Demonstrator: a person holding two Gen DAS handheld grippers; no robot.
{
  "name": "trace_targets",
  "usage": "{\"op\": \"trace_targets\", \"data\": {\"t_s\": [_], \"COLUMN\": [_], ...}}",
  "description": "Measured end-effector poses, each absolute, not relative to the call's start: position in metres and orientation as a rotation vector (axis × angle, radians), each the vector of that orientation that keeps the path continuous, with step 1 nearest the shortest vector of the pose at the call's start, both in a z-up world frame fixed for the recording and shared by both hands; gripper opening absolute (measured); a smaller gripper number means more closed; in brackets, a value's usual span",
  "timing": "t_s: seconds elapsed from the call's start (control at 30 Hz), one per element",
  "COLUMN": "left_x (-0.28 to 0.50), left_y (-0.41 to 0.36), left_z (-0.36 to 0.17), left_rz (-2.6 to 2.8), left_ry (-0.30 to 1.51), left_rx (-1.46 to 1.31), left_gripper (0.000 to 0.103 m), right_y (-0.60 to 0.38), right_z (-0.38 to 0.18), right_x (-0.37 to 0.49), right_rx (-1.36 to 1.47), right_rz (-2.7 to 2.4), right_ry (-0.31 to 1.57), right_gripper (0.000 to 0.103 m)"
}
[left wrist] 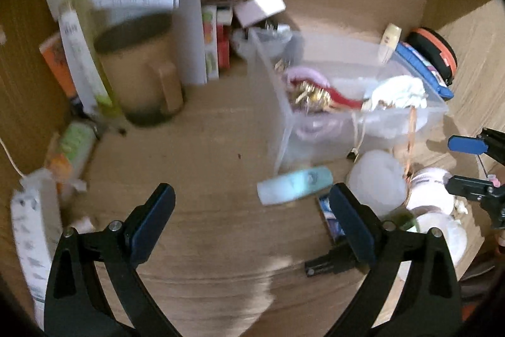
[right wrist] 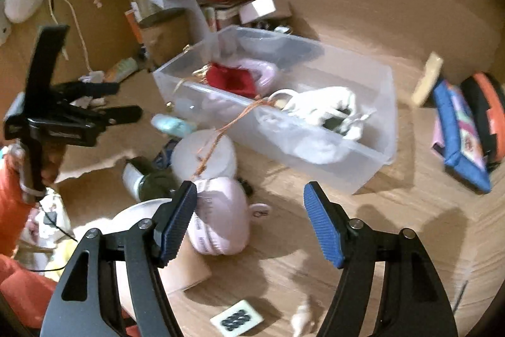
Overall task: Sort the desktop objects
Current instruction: 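Grasp the mint-green tube with the left tool while the right tool grasps the pink round case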
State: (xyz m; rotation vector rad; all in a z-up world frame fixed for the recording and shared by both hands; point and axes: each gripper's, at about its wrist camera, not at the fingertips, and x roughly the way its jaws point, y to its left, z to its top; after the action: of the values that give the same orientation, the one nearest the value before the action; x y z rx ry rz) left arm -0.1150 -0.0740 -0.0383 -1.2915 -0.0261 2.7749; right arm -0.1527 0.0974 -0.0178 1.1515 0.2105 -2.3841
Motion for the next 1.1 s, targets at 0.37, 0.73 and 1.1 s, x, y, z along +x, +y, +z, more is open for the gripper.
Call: {"op": "trace_targets", "data": {"t_s": [0.37,0.73,1.1], "left_x": [-0.137,-0.158,-0.165], "left_y": [-0.056,-0.040,-0.062], "left_z": [-0.066,-0.074,-0.070], "left_rz": [2.664,2.669,2.776], "left_ry": [-0.044,-0.062,-0.082], "left_rx": [-1.423,-1.475,-1.449], "left_gripper": [0.099,0.099,0.073], "right_y": [0.086,0.087,0.102], "right_z": [-0.044,-0.059,-0.047], "right_x": [-0.161,-0.174,-0.175], "right_rx": [1.269,1.321,1.261], "right_rz": [-2.297,-2.262,-2.349], "right_ry": [0.223,0.146,0.097], "right_gripper": [0.067,0.055,0.055]}}
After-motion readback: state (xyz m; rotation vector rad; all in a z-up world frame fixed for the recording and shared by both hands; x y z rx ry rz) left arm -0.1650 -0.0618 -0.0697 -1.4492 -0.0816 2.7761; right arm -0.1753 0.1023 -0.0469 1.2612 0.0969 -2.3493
